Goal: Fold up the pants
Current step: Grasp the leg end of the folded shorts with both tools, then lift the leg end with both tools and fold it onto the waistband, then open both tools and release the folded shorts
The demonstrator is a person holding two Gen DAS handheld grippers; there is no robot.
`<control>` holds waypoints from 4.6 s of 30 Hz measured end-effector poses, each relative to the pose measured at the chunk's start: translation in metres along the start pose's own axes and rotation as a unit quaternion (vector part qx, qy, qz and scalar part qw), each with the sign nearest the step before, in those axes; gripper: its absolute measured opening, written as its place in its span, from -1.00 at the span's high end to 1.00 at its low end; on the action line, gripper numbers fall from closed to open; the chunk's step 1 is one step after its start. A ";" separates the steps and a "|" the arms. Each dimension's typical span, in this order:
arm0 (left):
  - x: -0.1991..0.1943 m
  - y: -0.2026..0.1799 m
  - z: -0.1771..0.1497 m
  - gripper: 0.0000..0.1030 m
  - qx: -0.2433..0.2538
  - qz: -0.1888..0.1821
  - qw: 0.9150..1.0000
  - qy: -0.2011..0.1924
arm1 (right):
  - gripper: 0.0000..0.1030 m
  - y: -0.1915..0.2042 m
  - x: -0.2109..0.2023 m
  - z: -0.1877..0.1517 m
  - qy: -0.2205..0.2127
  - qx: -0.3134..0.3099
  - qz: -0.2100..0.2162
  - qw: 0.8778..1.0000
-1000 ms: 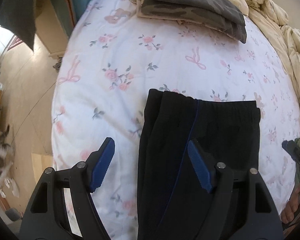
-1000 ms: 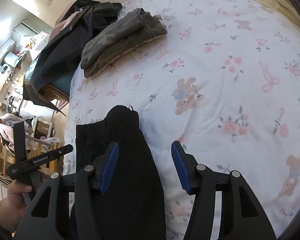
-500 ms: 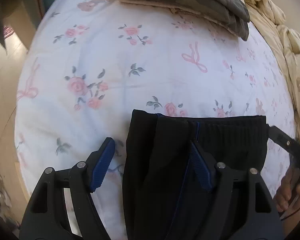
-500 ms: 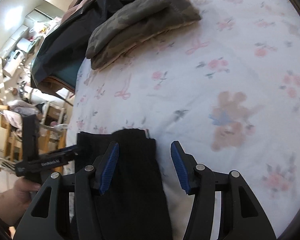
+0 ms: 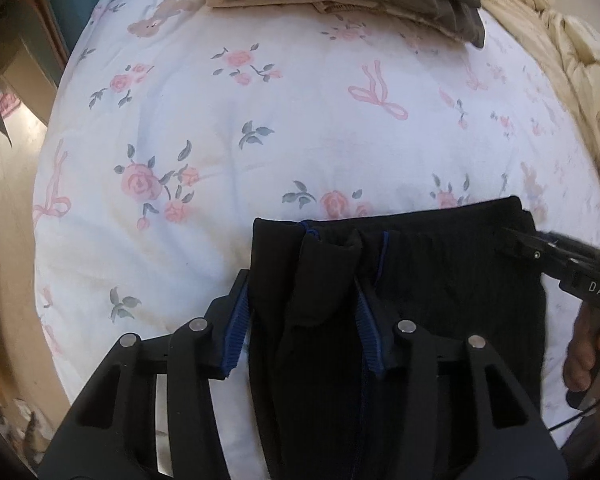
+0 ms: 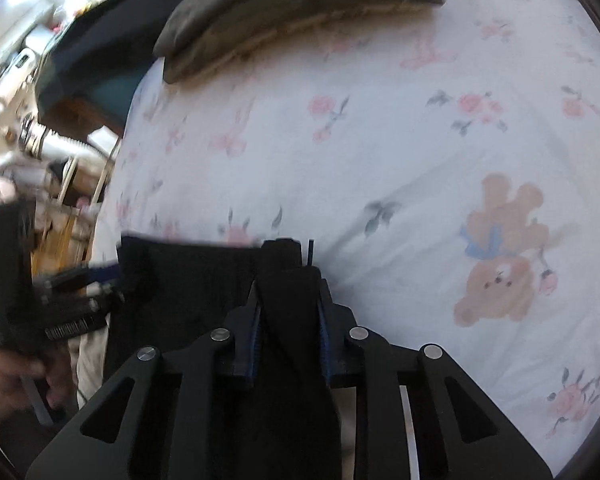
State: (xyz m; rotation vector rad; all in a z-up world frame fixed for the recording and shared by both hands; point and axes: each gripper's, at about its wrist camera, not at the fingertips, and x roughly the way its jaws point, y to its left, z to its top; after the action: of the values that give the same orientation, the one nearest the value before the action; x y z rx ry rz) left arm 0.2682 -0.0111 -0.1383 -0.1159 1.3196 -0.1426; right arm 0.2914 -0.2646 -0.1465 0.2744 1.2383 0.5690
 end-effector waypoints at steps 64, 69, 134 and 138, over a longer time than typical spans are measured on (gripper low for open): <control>-0.137 -0.052 -0.043 0.69 0.416 -0.087 0.877 -0.224 | 0.56 0.075 -0.125 -0.032 -0.104 -0.264 -0.040 0.958; -0.120 -0.062 -0.090 0.69 0.452 -0.058 0.866 -0.205 | 0.56 0.080 -0.111 -0.089 -0.103 -0.275 -0.070 0.954; -0.076 -0.016 -0.116 -0.48 0.078 0.033 0.996 0.013 | 0.43 0.022 -0.105 -0.125 0.056 -0.051 -0.100 0.992; -0.097 0.014 -0.082 -0.47 -0.005 0.017 0.997 -0.070 | 0.42 -0.013 -0.141 -0.098 -0.048 0.063 -0.049 0.996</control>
State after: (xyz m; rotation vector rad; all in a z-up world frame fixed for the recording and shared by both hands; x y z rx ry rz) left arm 0.1656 0.0190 -0.0685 -0.1101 1.1818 -0.0963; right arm 0.1723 -0.3634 -0.0699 0.3414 1.1903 0.3886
